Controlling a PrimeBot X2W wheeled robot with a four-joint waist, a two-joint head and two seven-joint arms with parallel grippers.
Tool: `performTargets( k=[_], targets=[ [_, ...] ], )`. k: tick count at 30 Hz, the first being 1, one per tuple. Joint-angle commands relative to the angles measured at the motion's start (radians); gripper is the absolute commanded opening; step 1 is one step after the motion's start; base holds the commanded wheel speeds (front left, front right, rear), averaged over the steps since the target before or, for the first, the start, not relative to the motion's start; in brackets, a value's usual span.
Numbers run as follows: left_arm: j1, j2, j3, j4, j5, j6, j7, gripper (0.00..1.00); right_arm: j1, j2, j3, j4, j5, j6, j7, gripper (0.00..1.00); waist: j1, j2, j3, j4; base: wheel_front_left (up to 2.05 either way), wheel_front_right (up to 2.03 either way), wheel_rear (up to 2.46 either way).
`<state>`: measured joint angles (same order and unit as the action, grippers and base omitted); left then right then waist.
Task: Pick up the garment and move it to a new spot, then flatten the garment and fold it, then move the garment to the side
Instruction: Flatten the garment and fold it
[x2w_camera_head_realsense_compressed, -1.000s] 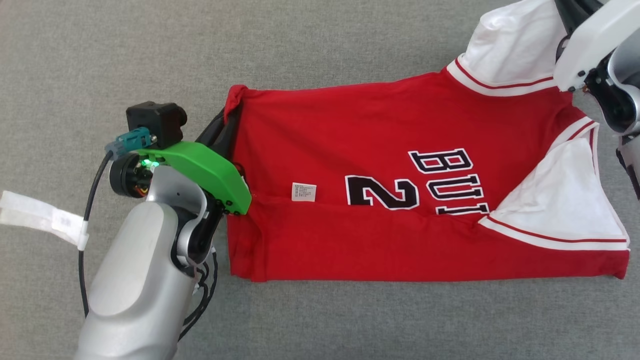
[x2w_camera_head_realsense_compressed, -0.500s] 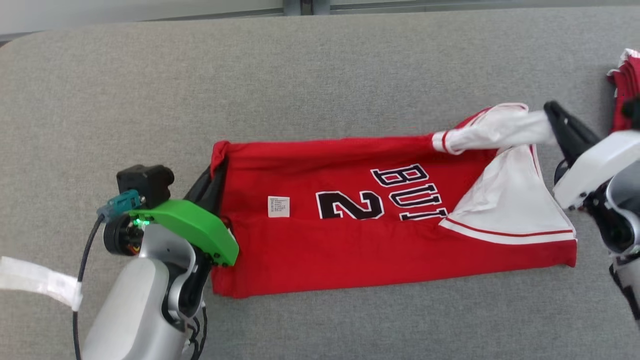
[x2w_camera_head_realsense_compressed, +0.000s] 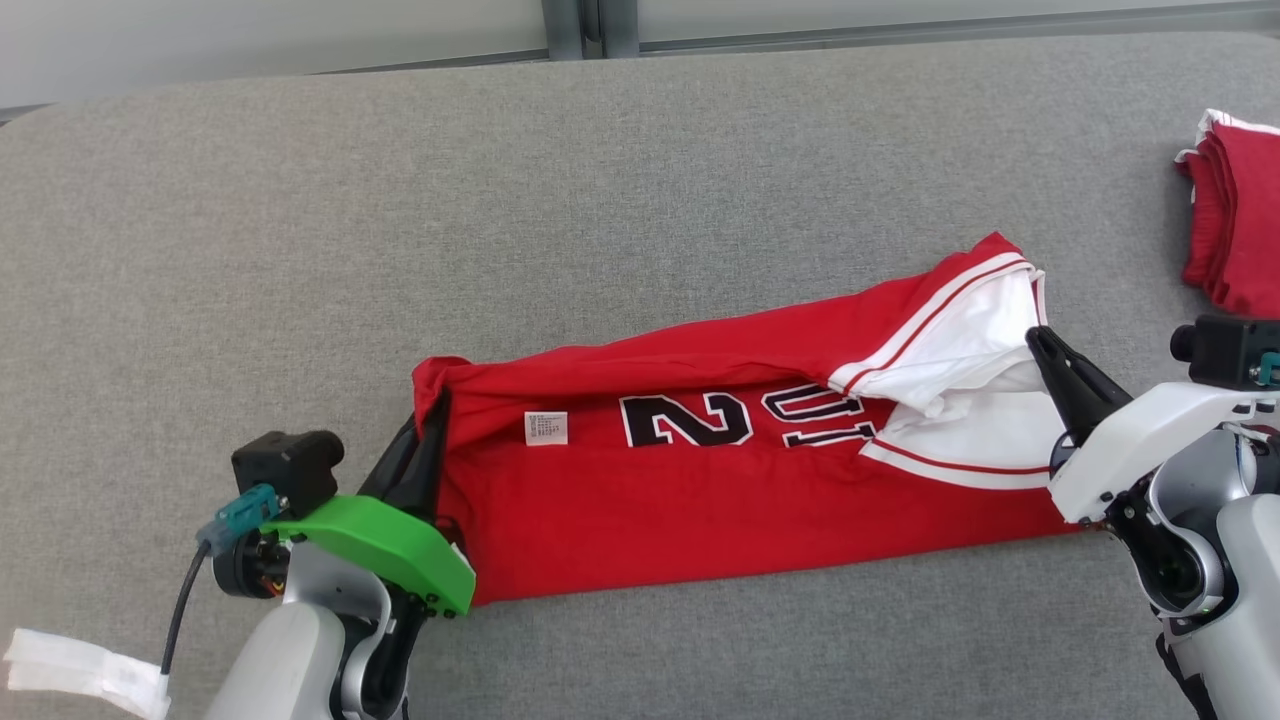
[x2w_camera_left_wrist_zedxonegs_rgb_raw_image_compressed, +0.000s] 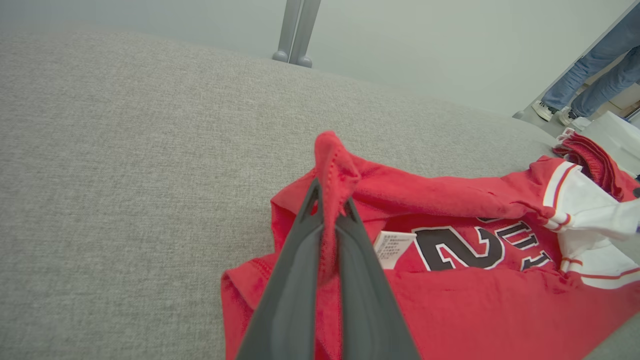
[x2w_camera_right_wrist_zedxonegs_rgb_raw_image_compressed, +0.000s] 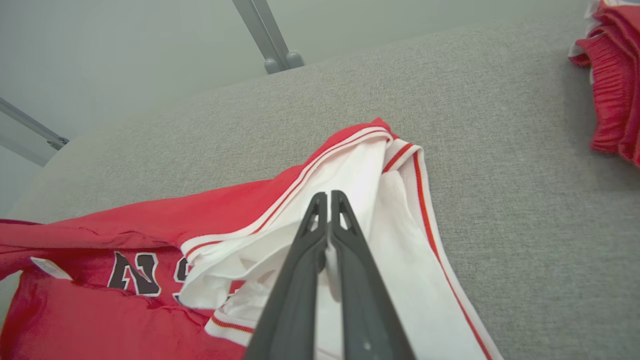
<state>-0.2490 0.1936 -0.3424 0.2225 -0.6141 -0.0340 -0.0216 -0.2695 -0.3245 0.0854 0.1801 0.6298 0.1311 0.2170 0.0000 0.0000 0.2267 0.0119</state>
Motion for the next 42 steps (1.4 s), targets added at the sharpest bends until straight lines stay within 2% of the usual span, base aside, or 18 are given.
performTargets(
  k=[1, 2, 3, 4, 5, 6, 8, 11, 14, 16, 19, 25, 29, 34, 38, 39, 40, 42],
  targets=[
    [0.019, 0.005, 0.003, 0.002, 0.008, -0.005, -0.017, 0.00, 0.016, 0.005, -0.006, -0.007, -0.003, -0.001, -0.003, 0.00, 0.0000, 0.0000, -0.004, 0.000, 0.00, 0.00, 0.00],
    [0.025, 0.004, 0.006, 0.005, 0.007, -0.008, -0.033, 0.15, 0.024, 0.011, -0.012, -0.006, -0.002, -0.001, -0.001, 0.00, 0.0000, 0.0000, -0.007, -0.001, 0.00, 0.00, 0.00],
    [0.029, 0.002, 0.006, 0.008, 0.007, -0.007, -0.041, 0.20, 0.028, 0.013, -0.015, -0.005, -0.005, -0.001, 0.001, 0.00, 0.0000, 0.0000, -0.008, -0.002, 0.00, 0.00, 0.00],
    [0.042, -0.001, 0.003, 0.014, 0.008, -0.012, -0.056, 0.76, 0.033, 0.017, -0.025, 0.000, -0.015, -0.001, 0.000, 0.00, 0.0000, 0.0000, -0.011, -0.005, 0.00, 0.00, 0.00],
    [0.050, -0.004, -0.001, 0.019, 0.005, -0.018, -0.066, 1.00, 0.038, 0.018, -0.030, 0.006, -0.023, -0.001, 0.001, 0.00, 0.0000, 0.0000, -0.013, -0.006, 0.00, 0.00, 0.00],
    [0.060, -0.006, -0.005, 0.026, 0.002, -0.024, -0.078, 1.00, 0.044, 0.019, -0.030, 0.014, -0.037, -0.001, 0.006, 0.09, 0.0000, 0.0000, -0.014, -0.007, 0.00, 0.00, 0.00],
    [0.081, -0.005, -0.020, 0.050, 0.011, -0.031, -0.091, 1.00, 0.049, 0.018, -0.031, 0.027, -0.061, -0.001, 0.009, 1.00, 0.0000, 0.0000, -0.018, -0.009, 0.00, 0.00, 0.00],
    [0.109, 0.002, -0.027, 0.087, 0.040, -0.013, -0.133, 1.00, 0.053, 0.013, -0.029, 0.037, -0.094, -0.001, 0.016, 1.00, 0.0000, 0.0000, -0.020, -0.012, 0.00, 0.00, 0.00],
    [0.145, -0.013, 0.021, 0.096, 0.045, 0.042, -0.207, 1.00, 0.036, 0.016, -0.051, 0.017, -0.113, -0.001, 0.009, 1.00, 0.0000, 0.0000, -0.021, -0.012, 0.00, 0.00, 0.00],
    [0.166, -0.024, 0.056, 0.071, 0.071, 0.074, -0.235, 1.00, 0.017, 0.015, -0.081, 0.008, -0.139, -0.001, 0.002, 1.00, 0.0000, 0.0000, -0.016, -0.008, 0.00, 0.00, 0.00],
    [0.197, -0.061, 0.126, -0.022, 0.135, 0.098, -0.244, 1.00, -0.019, 0.020, -0.092, 0.030, -0.211, -0.001, 0.017, 1.00, 0.0000, 0.0000, 0.001, 0.006, 0.00, 0.00, 0.00],
    [0.243, -0.128, 0.182, -0.127, 0.258, 0.057, -0.243, 1.00, -0.093, 0.001, -0.060, 0.188, -0.350, -0.001, 0.047, 1.00, 0.0000, 0.0000, 0.034, 0.054, 0.00, 0.00, 0.00],
    [0.255, -0.140, 0.198, -0.156, 0.292, 0.026, -0.243, 1.00, -0.118, -0.017, -0.080, 0.304, -0.410, -0.001, 0.045, 1.00, 0.0000, 0.0000, 0.042, 0.084, 0.00, 0.00, 0.00],
    [0.268, -0.142, 0.200, -0.178, 0.270, 0.025, -0.244, 1.00, -0.121, 0.002, -0.105, 0.410, -0.394, -0.001, 0.045, 1.00, 0.0000, 0.0000, 0.045, 0.104, 0.00, 0.00, 0.00],
    [0.274, -0.143, 0.197, -0.190, 0.265, 0.027, -0.243, 1.00, -0.132, 0.058, -0.082, 0.474, -0.297, 0.002, 0.067, 1.00, 0.0000, 0.0000, 0.044, 0.104, 0.00, 0.00, 0.00],
    [0.275, -0.143, 0.196, -0.193, 0.267, 0.024, -0.244, 1.00, -0.138, 0.070, -0.080, 0.484, -0.256, 0.005, 0.068, 0.35, 0.0000, 0.0000, 0.043, 0.103, 0.00, 0.00, 0.00],
    [0.274, -0.143, 0.194, -0.196, 0.274, 0.020, -0.244, 1.00, -0.143, 0.086, -0.081, 0.491, -0.212, 0.005, 0.077, 0.00, 0.0000, 0.0000, 0.041, 0.101, 0.00, 0.00, 0.00],
    [0.276, -0.143, 0.190, -0.197, 0.288, 0.017, -0.243, 1.00, -0.154, 0.097, -0.079, 0.492, -0.122, 0.005, 0.087, 0.00, 0.0000, 0.0000, 0.036, 0.099, 0.00, 0.00, 0.00]
  ],
)
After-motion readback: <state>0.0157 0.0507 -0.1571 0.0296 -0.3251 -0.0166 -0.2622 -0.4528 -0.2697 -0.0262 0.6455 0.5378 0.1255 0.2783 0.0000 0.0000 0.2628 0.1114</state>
